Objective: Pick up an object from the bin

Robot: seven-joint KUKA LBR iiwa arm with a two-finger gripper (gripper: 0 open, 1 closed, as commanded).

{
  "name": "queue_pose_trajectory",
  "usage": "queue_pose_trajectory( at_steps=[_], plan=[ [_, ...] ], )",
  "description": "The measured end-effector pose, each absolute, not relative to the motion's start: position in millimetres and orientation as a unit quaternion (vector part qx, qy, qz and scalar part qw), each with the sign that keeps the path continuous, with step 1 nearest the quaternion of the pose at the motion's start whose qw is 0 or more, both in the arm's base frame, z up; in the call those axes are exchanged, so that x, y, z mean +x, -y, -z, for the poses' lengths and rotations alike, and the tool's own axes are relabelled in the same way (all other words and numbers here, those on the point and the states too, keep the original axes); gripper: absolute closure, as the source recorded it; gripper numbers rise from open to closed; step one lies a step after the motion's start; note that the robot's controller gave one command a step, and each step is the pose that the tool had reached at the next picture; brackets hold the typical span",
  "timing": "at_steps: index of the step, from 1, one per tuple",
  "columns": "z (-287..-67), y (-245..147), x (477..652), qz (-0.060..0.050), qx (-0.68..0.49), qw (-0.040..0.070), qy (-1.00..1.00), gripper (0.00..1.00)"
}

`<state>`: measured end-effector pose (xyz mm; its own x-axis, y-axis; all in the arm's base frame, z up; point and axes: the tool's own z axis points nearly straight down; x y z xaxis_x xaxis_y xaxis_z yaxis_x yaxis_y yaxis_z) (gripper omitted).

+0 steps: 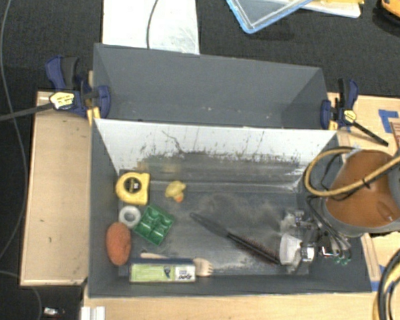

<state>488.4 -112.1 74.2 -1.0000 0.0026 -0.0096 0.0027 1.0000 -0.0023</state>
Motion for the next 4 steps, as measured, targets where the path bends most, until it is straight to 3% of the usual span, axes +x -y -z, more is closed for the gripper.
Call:
queue_pose_trajectory(
  at_steps=[1,2,3,4],
  plan=[
    [-72,91,527.0,0.000,0.128,0.007,-0.992,0.00],
    [-71,67,508.0,0.000,0.171,0.007,-0.985,0.00],
    [-75,37,496.8,0.000,0.118,0.011,-0.993,0.00],
    [-91,1,512.9,0.001,0.066,0.009,-0.998,0.00]
  ],
)
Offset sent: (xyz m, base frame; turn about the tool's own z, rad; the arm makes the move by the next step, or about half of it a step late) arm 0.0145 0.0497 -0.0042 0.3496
